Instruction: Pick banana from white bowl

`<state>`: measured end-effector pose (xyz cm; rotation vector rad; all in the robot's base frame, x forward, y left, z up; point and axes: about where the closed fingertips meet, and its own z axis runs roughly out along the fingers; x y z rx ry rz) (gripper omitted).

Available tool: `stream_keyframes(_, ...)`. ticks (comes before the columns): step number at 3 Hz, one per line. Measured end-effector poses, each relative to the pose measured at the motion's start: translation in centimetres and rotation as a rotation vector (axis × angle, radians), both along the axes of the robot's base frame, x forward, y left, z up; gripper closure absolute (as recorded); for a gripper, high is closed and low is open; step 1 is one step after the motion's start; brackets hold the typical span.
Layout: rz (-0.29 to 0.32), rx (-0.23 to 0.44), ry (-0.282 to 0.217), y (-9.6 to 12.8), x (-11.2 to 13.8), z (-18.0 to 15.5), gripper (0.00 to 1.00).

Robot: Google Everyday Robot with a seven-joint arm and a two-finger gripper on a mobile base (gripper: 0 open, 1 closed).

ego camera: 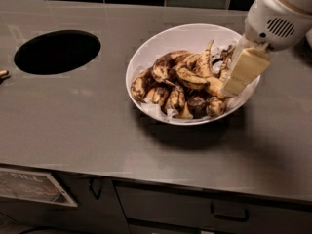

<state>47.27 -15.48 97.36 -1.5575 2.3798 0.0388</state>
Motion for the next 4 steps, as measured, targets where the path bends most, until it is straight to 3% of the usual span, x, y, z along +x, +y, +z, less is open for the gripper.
stream_keyframes(4, 0.006, 0.003, 0.023, 0.12, 0.38, -0.85, 0.36)
